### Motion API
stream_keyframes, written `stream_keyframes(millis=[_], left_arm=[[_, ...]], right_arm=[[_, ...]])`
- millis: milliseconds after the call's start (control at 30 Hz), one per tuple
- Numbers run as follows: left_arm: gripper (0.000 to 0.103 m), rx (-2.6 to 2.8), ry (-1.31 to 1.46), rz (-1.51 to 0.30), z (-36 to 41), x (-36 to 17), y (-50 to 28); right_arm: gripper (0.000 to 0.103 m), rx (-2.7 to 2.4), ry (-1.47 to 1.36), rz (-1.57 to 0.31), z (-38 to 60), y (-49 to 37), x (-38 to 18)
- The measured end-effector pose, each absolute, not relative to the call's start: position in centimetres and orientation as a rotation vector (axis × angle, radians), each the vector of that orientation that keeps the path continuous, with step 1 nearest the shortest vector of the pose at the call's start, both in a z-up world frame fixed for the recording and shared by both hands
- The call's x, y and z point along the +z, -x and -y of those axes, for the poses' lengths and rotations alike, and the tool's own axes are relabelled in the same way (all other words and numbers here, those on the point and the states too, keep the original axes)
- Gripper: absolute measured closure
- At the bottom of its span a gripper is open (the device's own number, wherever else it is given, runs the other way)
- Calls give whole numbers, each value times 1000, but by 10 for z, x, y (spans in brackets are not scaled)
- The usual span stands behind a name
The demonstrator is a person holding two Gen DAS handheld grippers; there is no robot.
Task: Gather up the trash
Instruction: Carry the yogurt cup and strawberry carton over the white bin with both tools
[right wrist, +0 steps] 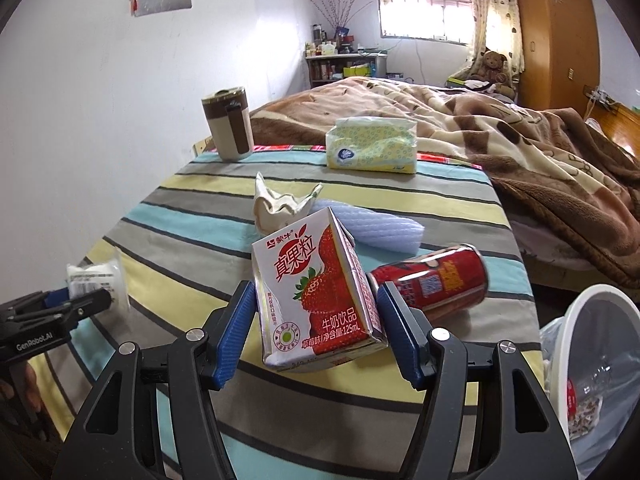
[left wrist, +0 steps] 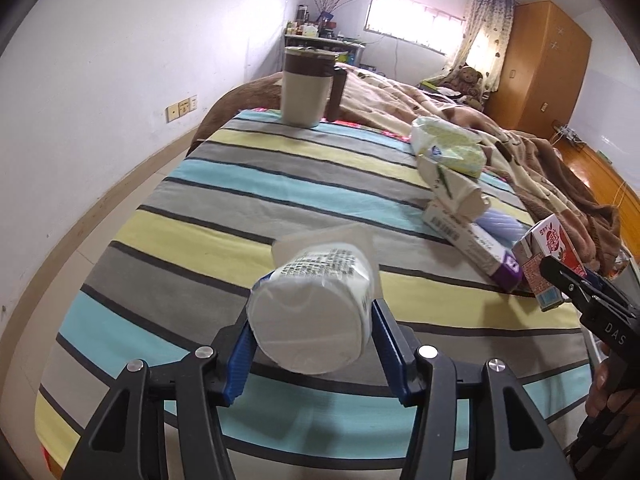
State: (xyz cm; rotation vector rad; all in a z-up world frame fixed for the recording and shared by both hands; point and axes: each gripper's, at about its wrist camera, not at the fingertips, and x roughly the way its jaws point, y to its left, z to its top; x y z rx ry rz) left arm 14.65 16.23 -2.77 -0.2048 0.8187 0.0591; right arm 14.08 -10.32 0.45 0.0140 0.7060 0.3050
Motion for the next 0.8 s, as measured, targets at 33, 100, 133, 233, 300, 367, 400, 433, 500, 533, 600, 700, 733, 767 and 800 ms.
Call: stream_keyframes(millis=[33,100,133,233,300,367,400,433,500,533,600,700,733,767,800], left_arm=[[49,51,206,-813,-159,-26,-146],[50,35,200,-807,-152,-23,-146],[50,27,194,-805,-147,-22,-146],[50,6,188,-798,-134,-18,-146],[50,-10,178,-795,-125,-17,-147],[50,-26,175,-792,-115,-15,-147],[50,-37,174,-791,-111,-14,-147],[50,-46,171,-789,-106,-13,-147],[50,-68,157,-784,-93,-9,-148],[50,-77,152,-782,-89,-8,-148],[50,-103,143,-775,-76,-4,-150],[50,-139,125,-768,-56,1,-151],[50,-150,120,-767,-50,1,-151],[50,-162,113,-768,-43,2,-153],[50,-175,110,-766,-35,4,-154]], right_arm=[[39,303,-17,-703,106,-140,5],[39,299,-28,-696,112,-137,7],[39,294,-37,-691,116,-136,8],[39,287,-57,-681,126,-132,11],[39,281,-70,-677,133,-130,12],[39,273,-82,-670,140,-127,13],[39,270,-88,-667,143,-126,14],[39,266,-94,-666,146,-126,14],[39,252,-105,-660,155,-124,16],[39,245,-110,-657,158,-123,17],[39,230,-123,-651,168,-122,19],[39,205,-136,-641,181,-119,21],[39,196,-139,-638,185,-118,22],[39,183,-142,-633,192,-117,23],[39,176,-144,-630,196,-115,24]])
